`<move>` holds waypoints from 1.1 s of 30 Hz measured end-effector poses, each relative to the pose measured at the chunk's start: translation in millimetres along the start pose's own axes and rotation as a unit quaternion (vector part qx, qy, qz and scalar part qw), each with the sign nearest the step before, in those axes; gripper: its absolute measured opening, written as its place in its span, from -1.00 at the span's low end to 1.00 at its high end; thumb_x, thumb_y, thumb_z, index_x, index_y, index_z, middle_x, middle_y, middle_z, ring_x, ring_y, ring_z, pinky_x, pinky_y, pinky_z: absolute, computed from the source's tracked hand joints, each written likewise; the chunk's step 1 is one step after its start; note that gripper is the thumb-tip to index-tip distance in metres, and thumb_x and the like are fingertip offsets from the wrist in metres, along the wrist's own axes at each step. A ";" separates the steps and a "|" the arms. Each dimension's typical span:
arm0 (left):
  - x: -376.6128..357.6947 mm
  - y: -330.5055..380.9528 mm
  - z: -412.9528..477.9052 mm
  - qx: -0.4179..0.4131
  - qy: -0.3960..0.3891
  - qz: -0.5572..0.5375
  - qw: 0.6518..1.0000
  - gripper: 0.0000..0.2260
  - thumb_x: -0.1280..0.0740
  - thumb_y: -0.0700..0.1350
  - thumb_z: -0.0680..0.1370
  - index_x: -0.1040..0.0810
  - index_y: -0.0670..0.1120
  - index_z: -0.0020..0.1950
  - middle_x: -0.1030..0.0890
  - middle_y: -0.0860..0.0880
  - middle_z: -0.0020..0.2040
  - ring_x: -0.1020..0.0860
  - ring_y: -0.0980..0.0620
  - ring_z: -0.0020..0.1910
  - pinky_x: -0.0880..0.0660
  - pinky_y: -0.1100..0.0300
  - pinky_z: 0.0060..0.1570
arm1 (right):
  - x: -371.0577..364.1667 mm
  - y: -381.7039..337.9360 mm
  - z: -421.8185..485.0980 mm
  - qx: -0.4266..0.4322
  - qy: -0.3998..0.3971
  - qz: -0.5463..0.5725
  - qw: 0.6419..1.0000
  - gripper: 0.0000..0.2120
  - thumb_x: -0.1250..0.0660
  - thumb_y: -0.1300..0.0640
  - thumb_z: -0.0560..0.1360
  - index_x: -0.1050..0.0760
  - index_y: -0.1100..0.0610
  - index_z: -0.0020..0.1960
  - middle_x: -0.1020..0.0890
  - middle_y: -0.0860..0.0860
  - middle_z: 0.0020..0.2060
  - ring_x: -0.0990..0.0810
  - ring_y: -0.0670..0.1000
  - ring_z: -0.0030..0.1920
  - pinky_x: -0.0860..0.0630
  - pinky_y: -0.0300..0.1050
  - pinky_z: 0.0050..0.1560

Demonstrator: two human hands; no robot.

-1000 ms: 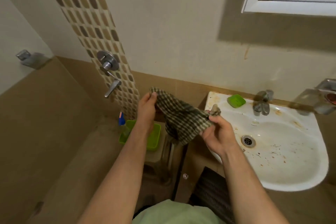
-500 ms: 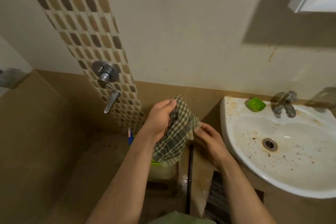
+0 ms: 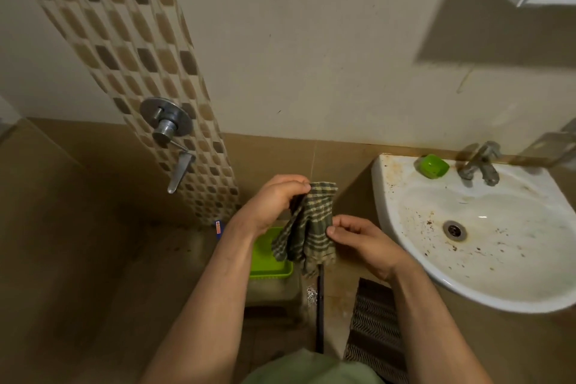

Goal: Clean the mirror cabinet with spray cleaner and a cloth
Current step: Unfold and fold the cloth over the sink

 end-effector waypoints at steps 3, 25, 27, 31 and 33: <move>-1.6 -7.9 5.4 0.007 0.023 -0.005 1.000 -0.89 -0.31 -0.04 0.53 -0.57 -0.03 -0.13 -0.58 0.04 -0.21 -0.52 0.11 -0.17 -0.34 0.11 -0.09 | 20.0 -20.4 -9.6 0.054 0.070 -0.074 0.993 -0.83 -0.42 0.15 0.58 -0.63 0.28 -0.02 -0.64 0.27 -0.14 -0.61 0.14 -0.11 -0.55 -0.06 0.00; -64.5 6.8 15.6 -0.156 0.071 0.093 0.981 -0.87 -0.43 -0.12 0.57 -0.58 -0.01 -0.17 -0.65 0.18 0.25 -0.55 0.12 0.33 -0.44 0.03 0.35 | 89.2 -72.1 -85.4 0.176 0.308 -0.284 0.891 -0.82 -0.26 0.11 0.67 -0.56 -0.13 -0.02 -0.65 -0.18 -0.17 -0.60 -0.24 -0.07 -0.41 -0.45 -0.15; -73.8 6.3 11.9 -0.154 0.022 0.090 0.984 -0.86 -0.41 -0.09 0.55 -0.56 -0.04 -0.20 -0.67 0.15 0.22 -0.56 0.11 0.32 -0.41 0.04 0.30 | 93.8 -74.7 -91.2 0.178 0.291 -0.253 0.905 -0.83 -0.29 0.11 0.67 -0.62 -0.08 0.00 -0.68 -0.16 -0.12 -0.63 -0.15 -0.03 -0.52 -0.24 -0.03; -87.6 -4.9 7.8 -0.128 -0.018 0.130 0.983 -0.77 -0.50 0.02 0.48 -0.47 0.04 -0.22 -0.50 0.16 -0.33 -0.44 0.20 -0.30 -0.39 0.18 -0.23 | 108.8 -86.7 -109.6 0.196 0.314 -0.186 0.910 -0.84 -0.31 0.17 0.65 -0.67 0.02 0.04 -0.72 -0.07 -0.09 -0.68 0.01 0.00 -0.61 0.03 0.05; -92.3 -20.9 9.9 -0.096 -0.030 0.174 0.980 -0.71 -0.58 0.01 0.42 -0.46 0.12 -0.15 -0.48 0.19 -0.28 -0.43 0.19 -0.29 -0.43 0.12 -0.24 | 117.0 -91.9 -118.7 0.198 0.334 -0.156 0.908 -0.83 -0.32 0.19 0.65 -0.69 0.05 0.04 -0.73 -0.05 -0.09 -0.69 0.01 0.01 -0.63 0.03 0.07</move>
Point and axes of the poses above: each hand's wrist, its own z-axis towards the middle knuckle, its own x-axis out of the back of the hand, y = z × x, the point moved 9 cm from there along z, towards the middle knuckle
